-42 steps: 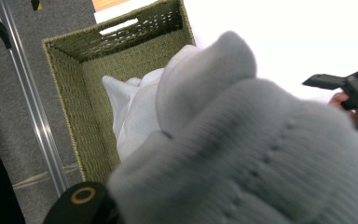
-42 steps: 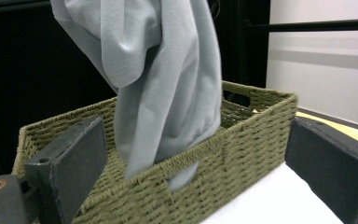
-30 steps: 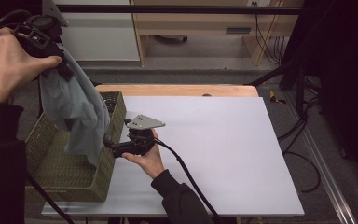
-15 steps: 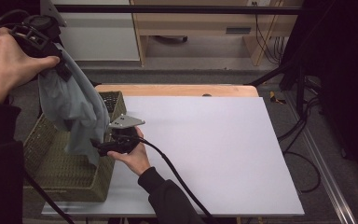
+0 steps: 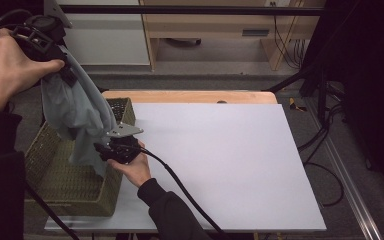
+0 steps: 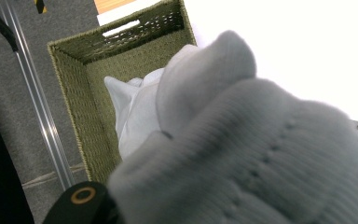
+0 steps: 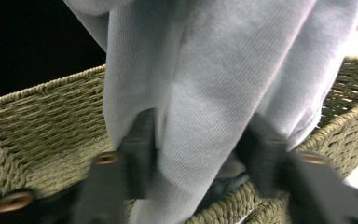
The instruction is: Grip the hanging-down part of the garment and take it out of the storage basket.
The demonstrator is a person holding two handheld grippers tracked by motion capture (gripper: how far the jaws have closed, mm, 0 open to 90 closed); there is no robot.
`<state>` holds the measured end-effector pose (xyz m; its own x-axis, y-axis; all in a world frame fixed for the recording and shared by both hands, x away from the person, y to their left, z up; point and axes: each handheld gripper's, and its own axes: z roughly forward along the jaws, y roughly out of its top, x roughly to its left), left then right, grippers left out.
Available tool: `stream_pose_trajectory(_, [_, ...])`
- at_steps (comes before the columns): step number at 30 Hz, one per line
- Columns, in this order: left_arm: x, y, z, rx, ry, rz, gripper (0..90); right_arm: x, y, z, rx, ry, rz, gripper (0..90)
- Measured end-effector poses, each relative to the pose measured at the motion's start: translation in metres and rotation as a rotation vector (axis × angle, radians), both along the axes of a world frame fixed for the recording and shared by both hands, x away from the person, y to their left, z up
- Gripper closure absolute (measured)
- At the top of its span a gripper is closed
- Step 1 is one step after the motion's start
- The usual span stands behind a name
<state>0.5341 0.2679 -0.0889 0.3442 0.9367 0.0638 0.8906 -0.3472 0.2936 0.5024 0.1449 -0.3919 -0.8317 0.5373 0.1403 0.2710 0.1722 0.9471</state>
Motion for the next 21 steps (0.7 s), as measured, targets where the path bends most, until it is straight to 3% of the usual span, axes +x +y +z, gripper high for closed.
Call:
stream_pose_trajectory(3, [-0.001,0.001,0.001,-0.001,-0.003,0.0,76.1,0.0,-0.003,0.001,0.003,0.007,0.016,84.0])
stream_pose_trajectory(4, [-0.001,0.002,0.002,-0.004,-0.005,0.0,76.0,0.0,-0.005,0.002,0.013,0.008,0.026,88.6])
stream_pose_trajectory(9, [-0.002,0.002,0.002,-0.003,-0.008,-0.003,76.1,0.0,-0.014,0.006,0.023,0.013,0.072,89.3])
stream_pose_trajectory(16, [-0.002,0.005,0.001,0.001,-0.01,0.006,76.1,-0.004,-0.036,0.013,0.04,0.008,0.083,89.4])
stream_pose_trajectory(21, [-0.004,0.006,0.002,0.003,-0.016,0.011,76.1,-0.007,-0.059,0.02,0.04,-0.03,0.082,89.4])
